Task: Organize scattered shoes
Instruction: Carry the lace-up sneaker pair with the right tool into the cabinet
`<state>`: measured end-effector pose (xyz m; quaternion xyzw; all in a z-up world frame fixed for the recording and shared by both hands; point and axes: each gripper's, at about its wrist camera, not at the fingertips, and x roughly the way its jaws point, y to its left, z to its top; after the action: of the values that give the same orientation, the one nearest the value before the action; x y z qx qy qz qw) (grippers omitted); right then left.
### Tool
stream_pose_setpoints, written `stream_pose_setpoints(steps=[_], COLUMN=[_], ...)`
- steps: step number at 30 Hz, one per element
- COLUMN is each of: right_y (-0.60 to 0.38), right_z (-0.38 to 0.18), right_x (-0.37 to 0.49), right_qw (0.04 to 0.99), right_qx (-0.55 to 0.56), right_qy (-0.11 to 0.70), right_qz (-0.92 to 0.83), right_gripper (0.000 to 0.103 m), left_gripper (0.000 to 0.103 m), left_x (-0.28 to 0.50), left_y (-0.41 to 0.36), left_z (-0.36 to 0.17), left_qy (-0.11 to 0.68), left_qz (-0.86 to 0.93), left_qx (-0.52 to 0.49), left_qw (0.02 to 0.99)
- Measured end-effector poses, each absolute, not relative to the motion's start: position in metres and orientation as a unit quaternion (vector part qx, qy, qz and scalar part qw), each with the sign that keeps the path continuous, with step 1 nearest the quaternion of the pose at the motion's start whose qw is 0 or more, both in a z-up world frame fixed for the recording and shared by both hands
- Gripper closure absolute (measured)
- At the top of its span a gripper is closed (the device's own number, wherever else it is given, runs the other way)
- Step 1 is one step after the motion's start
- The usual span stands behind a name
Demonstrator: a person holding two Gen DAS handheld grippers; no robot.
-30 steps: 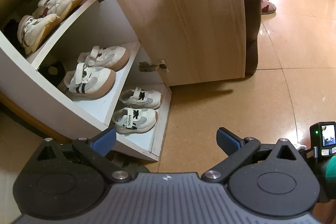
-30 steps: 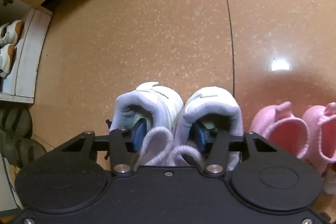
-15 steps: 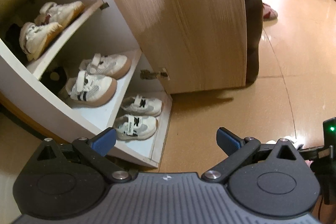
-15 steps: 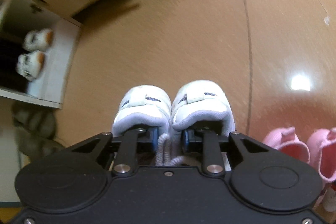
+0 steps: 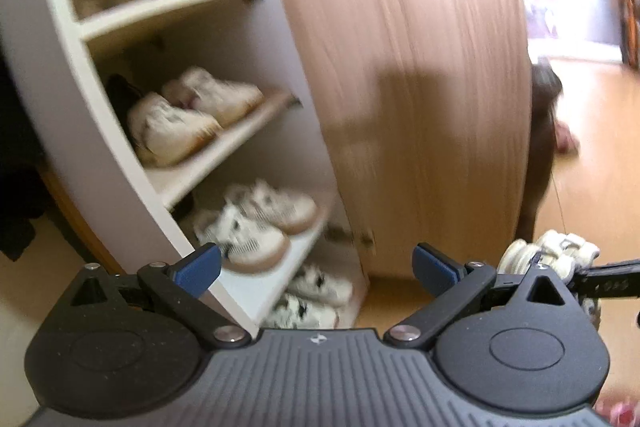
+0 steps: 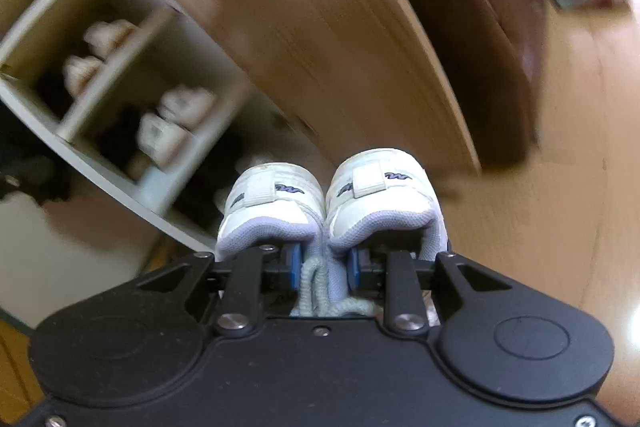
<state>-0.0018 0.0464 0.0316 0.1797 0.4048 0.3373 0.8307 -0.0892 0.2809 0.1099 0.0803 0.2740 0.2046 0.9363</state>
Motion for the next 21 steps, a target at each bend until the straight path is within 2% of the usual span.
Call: stream_pose_setpoints(steps=[2,9,21], right_y=[0.05,0.067,0.165], right_z=[0.058,0.163,0.322], right_x=[0.005,0.04,0.07], right_qw=[0.835,0.843,0.823], right_qx=[0.173,0.138,0.065], right_qy=[0.383,0.305,0.191], right_qz=[0.357,0.422,0.531], right_gripper=[0.08,0.08,0.08], left_gripper=[0.001,0.001,0.001], left_x=[-0.095,-0.099,-0.105], left_y=[0.287,0.299,0.308], left_z=[0.117,0.122,0.125], left_qy=[0.252,0.251,0.253], left_qz=[0.216,0.234,0.243], left_qx=[0.061,0.037,0.029], left_qw=[0.941,0.938,0.936])
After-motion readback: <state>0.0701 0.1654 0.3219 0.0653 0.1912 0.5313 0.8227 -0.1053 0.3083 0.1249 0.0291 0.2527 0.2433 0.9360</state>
